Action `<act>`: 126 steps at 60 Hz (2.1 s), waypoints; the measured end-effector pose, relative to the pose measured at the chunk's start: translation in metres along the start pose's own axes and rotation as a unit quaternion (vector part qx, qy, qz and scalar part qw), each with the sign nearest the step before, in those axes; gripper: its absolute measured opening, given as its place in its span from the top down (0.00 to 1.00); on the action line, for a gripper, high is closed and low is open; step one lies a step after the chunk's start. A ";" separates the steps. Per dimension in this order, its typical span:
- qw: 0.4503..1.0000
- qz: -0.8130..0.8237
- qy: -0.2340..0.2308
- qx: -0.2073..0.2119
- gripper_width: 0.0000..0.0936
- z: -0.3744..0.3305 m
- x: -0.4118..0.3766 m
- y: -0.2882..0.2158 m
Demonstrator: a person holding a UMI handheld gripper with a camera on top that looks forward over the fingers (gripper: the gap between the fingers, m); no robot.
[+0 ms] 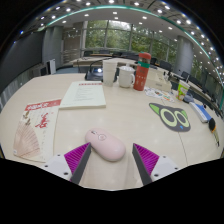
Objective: Arrange mouse
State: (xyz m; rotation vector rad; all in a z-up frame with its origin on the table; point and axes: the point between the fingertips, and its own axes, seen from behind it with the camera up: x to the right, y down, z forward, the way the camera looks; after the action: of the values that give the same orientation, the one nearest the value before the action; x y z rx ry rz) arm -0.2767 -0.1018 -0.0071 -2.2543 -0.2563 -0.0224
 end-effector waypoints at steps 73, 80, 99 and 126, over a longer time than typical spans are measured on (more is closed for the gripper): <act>0.988 0.062 0.021 0.138 0.66 0.021 0.211 -0.211; 0.991 0.081 0.035 0.096 0.66 0.068 0.253 -0.170; 0.993 0.109 0.035 0.003 0.58 0.138 0.279 -0.076; 0.994 0.066 0.082 0.013 0.09 0.015 0.258 -0.100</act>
State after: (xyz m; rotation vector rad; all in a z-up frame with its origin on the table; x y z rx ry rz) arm -0.0443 0.0172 0.0857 -2.2249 -0.0191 -0.1317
